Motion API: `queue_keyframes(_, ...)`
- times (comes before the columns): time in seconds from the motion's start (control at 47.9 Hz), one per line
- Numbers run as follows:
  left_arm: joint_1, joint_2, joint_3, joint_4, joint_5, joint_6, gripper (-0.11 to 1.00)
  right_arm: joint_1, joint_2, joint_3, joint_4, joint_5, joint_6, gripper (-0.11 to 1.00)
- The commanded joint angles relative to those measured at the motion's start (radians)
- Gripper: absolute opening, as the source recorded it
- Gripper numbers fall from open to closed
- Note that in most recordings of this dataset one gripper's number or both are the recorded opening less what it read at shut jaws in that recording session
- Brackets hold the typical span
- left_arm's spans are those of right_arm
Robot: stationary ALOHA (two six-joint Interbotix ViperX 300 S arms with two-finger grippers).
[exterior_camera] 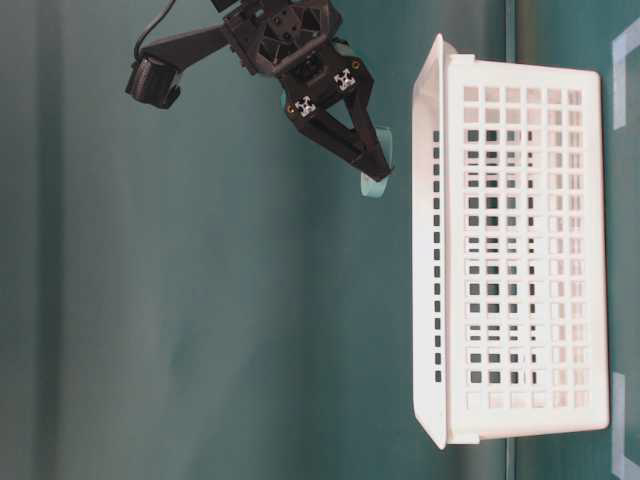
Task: Put the tape in the middle into the white basket.
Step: 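Carry the tape roll with the right gripper over the white basket, then open the right gripper to drop the tape into the basket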
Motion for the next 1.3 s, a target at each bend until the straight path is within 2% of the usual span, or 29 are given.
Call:
queue_keyframes(0.0, 0.000, 0.008, -0.011, -0.002, -0.008, 0.002, -0.11, -0.003, -0.008, -0.011, -0.014, -0.009, 0.002, 0.68)
queue_keyframes(0.23, 0.000, 0.008, -0.011, 0.000, -0.006, 0.002, -0.11, -0.003, -0.008, -0.012, -0.017, -0.003, 0.002, 0.68)
queue_keyframes(0.355, 0.000, 0.006, -0.011, 0.000, -0.008, 0.002, -0.11, -0.002, -0.011, -0.009, -0.015, -0.003, 0.002, 0.94)
queue_keyframes(0.418, 0.000, 0.008, -0.011, 0.000, -0.008, 0.002, -0.11, -0.002, -0.015, -0.008, -0.015, -0.003, 0.003, 1.00)
queue_keyframes(0.773, 0.000, 0.008, -0.011, 0.000, -0.008, 0.002, -0.11, 0.008, -0.049, -0.002, -0.017, -0.008, 0.008, 0.99)
queue_keyframes(0.898, 0.000, 0.008, -0.011, 0.000, -0.008, 0.002, -0.11, 0.034, -0.063, 0.009, -0.015, -0.008, 0.011, 0.99)
queue_keyframes(1.275, 0.000, 0.008, -0.012, -0.002, -0.008, 0.002, -0.11, 0.253, -0.118, 0.048, -0.017, -0.018, 0.014, 0.99)
